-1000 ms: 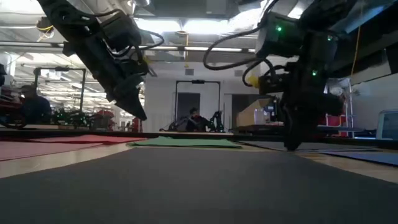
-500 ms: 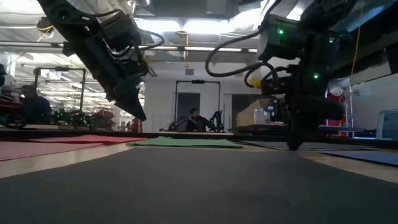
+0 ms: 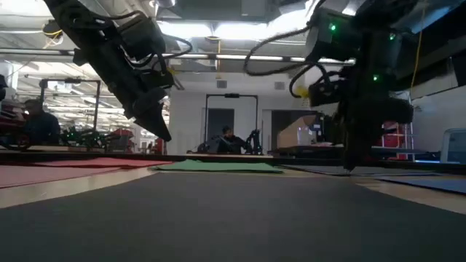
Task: Organize paper
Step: Stack the black paper on top of the black papers
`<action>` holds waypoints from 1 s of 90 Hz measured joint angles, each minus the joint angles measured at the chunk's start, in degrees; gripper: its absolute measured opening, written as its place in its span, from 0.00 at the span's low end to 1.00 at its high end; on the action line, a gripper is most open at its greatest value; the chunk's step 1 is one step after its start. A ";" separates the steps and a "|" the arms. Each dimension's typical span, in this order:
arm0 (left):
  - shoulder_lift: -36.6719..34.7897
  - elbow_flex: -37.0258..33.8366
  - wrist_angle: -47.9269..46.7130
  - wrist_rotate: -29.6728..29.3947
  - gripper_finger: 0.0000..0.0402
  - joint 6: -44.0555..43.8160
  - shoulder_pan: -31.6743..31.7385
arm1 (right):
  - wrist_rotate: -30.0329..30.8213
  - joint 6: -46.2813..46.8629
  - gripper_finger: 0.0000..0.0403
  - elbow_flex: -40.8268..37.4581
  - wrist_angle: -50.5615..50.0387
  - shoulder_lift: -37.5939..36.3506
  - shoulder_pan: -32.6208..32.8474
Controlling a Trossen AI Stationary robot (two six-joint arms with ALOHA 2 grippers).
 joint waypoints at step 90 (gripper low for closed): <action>0.00 0.02 -0.03 0.02 0.00 -0.02 -0.02 | 0.71 0.14 0.15 -5.55 5.68 -0.16 -3.44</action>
